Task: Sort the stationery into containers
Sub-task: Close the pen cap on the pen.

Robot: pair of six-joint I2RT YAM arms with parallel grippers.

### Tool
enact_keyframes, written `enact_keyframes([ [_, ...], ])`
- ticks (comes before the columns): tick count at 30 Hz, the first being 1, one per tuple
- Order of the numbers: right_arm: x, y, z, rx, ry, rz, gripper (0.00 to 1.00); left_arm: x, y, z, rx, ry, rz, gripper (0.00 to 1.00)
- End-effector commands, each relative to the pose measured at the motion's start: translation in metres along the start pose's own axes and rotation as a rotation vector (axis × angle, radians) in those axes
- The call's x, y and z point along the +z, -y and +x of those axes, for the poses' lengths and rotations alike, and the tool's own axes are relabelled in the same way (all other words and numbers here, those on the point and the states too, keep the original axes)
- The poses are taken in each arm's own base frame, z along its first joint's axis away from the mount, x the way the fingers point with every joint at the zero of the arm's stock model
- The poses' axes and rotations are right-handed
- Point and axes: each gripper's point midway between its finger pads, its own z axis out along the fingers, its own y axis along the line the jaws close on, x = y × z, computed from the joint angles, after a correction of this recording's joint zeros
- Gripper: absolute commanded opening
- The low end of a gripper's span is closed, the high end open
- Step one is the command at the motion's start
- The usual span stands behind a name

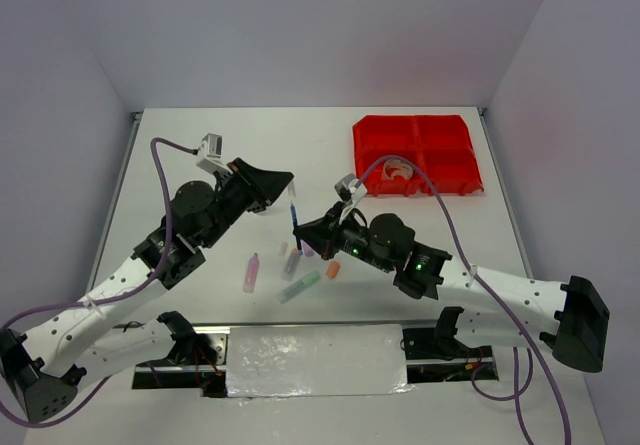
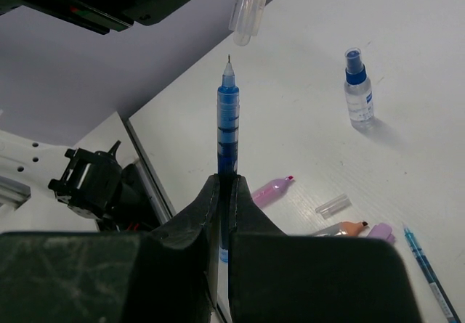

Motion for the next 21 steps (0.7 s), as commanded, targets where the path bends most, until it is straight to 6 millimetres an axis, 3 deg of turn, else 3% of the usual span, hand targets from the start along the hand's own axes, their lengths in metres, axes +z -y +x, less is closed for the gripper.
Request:
enact_keyframes([
  [1,-0.0002,-0.0111,-0.0278,-0.010,0.067,-0.014,0.00,0.0010,0.0158,-0.0062,0.011,0.025,0.071,0.00],
  [21,0.0026,-0.0069,-0.0289,0.018,0.048,0.031,0.00,-0.0018,0.0132,-0.0056,0.031,0.029,0.076,0.00],
])
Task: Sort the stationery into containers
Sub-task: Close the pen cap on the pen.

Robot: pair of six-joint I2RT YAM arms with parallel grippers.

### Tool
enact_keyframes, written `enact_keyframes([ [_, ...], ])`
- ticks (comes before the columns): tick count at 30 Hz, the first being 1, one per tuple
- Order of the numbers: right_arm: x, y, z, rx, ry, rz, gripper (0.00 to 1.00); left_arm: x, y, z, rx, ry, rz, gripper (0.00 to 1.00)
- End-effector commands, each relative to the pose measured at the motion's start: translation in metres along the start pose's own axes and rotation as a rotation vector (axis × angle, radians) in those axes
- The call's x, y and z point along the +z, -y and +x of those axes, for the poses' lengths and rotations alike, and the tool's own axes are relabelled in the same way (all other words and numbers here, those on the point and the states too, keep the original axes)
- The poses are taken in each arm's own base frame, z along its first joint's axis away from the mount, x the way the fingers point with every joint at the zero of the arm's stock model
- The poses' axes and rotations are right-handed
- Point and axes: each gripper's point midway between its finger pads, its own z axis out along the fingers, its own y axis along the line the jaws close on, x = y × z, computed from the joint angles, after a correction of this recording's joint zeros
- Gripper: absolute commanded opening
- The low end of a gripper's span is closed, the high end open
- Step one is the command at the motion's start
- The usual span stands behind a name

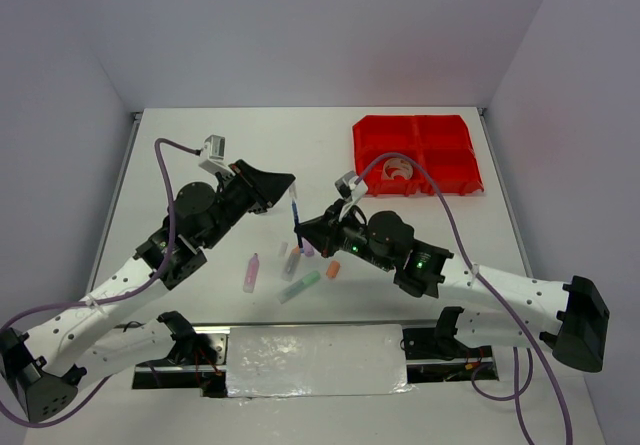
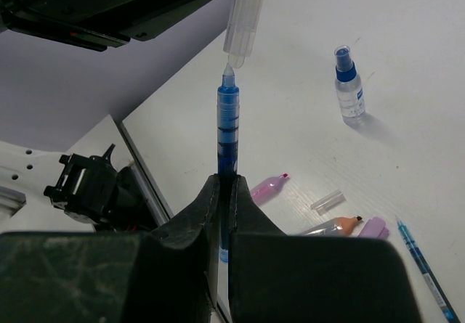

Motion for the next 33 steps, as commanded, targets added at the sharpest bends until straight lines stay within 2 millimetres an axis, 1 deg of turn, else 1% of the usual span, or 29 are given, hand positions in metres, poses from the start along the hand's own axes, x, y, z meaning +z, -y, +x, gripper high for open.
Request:
enact_keyframes([
  [1,0.002,-0.011,-0.025,0.014,0.058,-0.010,0.00,-0.003,0.014,-0.010,0.014,0.041,0.060,0.00],
  [7,0.002,-0.013,-0.024,0.020,0.052,-0.019,0.00,-0.001,0.013,-0.007,0.016,0.032,0.063,0.00],
  [14,0.005,-0.010,-0.023,0.028,0.044,-0.001,0.00,0.001,0.014,-0.002,0.009,0.016,0.080,0.00],
  [19,0.004,-0.010,-0.030,0.027,0.057,0.009,0.00,0.002,0.011,0.001,0.010,0.011,0.077,0.00],
  [26,-0.001,-0.012,-0.033,0.029,0.071,0.000,0.00,0.003,0.003,0.000,0.018,0.021,0.041,0.00],
  [33,-0.003,-0.007,-0.031,0.014,0.062,0.024,0.00,0.002,0.003,-0.007,0.024,0.045,0.027,0.00],
])
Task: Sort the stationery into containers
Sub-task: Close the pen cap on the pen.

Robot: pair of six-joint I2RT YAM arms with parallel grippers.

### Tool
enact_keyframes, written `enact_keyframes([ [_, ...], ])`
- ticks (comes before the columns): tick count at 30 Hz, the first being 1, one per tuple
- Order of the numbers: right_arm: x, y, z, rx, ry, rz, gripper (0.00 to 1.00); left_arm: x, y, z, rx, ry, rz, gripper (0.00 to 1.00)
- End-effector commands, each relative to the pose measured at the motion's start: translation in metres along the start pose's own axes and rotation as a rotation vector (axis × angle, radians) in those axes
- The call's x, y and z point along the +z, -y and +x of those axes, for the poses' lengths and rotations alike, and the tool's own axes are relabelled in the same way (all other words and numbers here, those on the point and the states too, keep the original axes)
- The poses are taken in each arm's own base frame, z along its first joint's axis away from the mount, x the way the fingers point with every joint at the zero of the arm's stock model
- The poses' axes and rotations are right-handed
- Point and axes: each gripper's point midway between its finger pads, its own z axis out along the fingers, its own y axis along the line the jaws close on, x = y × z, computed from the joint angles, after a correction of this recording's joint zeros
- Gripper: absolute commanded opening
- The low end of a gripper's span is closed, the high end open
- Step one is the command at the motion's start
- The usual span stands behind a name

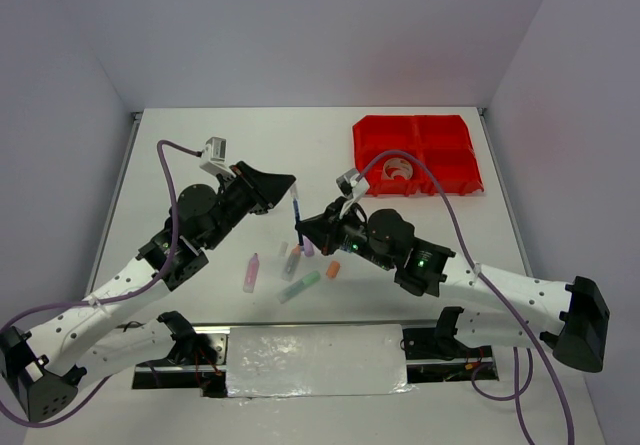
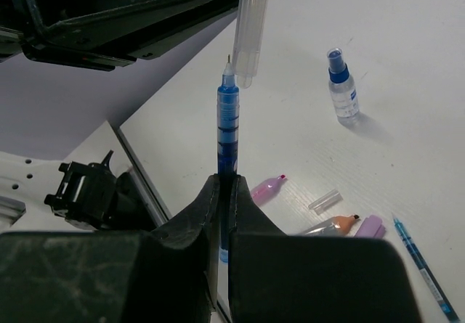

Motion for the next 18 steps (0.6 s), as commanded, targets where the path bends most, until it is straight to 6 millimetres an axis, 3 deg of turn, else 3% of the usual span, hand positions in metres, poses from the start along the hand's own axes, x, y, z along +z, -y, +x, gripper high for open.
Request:
enact_keyframes([
  [1,-0.003,-0.013,-0.023,-0.004,0.044,-0.029,0.00,-0.001,0.008,-0.015,0.019,0.054,0.013,0.00],
  [9,-0.007,-0.026,-0.012,-0.002,0.009,-0.118,0.00,-0.004,0.014,-0.032,0.050,0.099,-0.004,0.00],
  [18,-0.002,-0.019,-0.004,-0.003,-0.031,-0.073,0.00,-0.006,0.019,-0.033,0.048,0.103,0.020,0.00],
])
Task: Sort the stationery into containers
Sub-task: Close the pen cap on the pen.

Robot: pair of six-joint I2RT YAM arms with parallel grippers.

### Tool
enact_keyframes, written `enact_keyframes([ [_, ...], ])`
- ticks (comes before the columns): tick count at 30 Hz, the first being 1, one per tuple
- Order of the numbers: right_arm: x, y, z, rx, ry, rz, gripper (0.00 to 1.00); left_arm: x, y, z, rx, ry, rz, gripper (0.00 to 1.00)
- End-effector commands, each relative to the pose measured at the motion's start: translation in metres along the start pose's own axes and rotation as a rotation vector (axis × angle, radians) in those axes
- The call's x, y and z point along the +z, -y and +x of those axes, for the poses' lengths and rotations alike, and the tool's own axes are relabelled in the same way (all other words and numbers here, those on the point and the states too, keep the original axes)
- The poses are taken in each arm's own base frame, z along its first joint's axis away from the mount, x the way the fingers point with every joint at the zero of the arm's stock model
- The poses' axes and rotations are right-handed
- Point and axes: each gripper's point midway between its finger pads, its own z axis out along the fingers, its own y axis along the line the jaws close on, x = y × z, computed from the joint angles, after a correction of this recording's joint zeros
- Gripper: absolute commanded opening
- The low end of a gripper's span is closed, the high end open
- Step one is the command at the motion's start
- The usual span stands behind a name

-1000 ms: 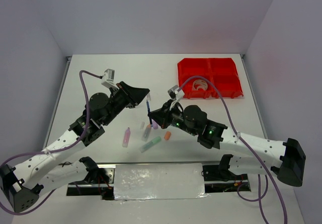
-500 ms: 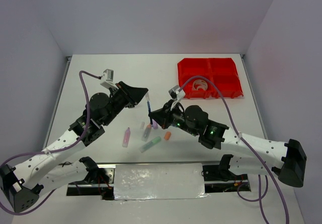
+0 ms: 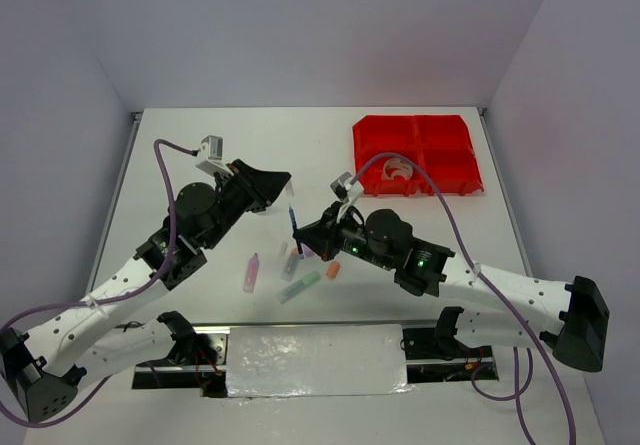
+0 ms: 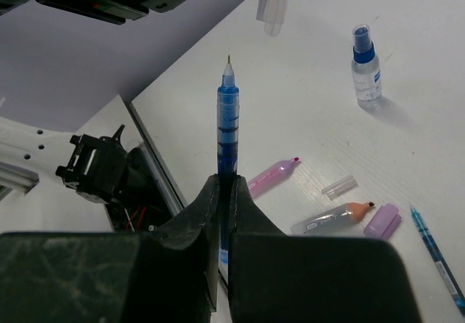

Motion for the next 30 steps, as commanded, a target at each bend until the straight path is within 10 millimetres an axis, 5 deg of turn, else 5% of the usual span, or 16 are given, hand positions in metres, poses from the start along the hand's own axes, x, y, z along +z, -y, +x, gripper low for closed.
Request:
enact_keyframes([
  [1,0.001,-0.005,-0.016,0.000,0.042,0.006,0.00,-0.006,0.025,-0.025,0.013,0.070,0.071,0.00],
  [30,0.004,0.005,-0.029,-0.005,0.072,0.059,0.00,-0.007,0.018,-0.006,-0.017,0.020,0.091,0.00],
])
